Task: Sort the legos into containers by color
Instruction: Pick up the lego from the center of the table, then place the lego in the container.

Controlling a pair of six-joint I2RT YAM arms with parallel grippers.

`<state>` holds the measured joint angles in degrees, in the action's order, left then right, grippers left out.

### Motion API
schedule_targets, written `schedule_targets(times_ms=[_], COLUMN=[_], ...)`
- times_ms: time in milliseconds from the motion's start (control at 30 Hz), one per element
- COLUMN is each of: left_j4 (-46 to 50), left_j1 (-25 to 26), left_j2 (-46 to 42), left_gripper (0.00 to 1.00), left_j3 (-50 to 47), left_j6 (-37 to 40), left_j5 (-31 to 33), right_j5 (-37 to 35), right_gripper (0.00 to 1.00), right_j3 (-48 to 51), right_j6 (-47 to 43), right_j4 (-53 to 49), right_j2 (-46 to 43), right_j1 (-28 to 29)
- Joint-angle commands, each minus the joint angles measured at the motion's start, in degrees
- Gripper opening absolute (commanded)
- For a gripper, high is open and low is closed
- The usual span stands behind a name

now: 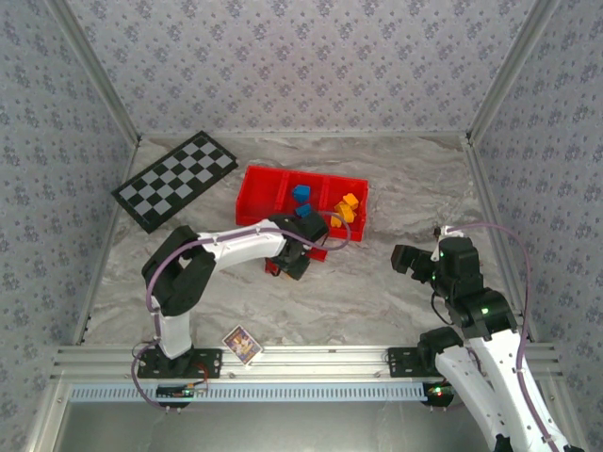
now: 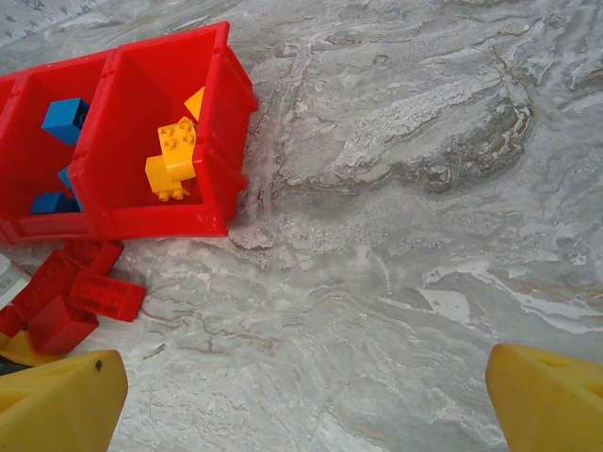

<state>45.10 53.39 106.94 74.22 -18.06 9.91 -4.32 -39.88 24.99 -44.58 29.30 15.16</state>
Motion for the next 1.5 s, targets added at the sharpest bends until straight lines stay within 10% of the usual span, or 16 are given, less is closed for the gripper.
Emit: schedule_targets(times_ms=[0, 867, 1467], left_j4=[3.6, -10.3, -18.4], left_j1=[0.6, -0.7, -3.5], left_j2=[0.0, -20.0, 13.3], left_gripper=[0.34, 0.27, 0.26], left_j3=[1.5, -2.1, 33.9], left_j6=[-1.8, -13.3, -9.8], left_j5=[0.1, 13.0, 7.6], right_j5=[-0.5, -0.3, 0.0], right_gripper=[1.0, 1.0, 1.0], right_j3=[0.4, 0.5, 0.3], right_j6=[0.3, 0.5, 0.2], right_j4=[0.6, 0.7, 0.5], right_j2=[0.1, 0.1, 0.1], right_j1=[0.0, -0.2, -0.2])
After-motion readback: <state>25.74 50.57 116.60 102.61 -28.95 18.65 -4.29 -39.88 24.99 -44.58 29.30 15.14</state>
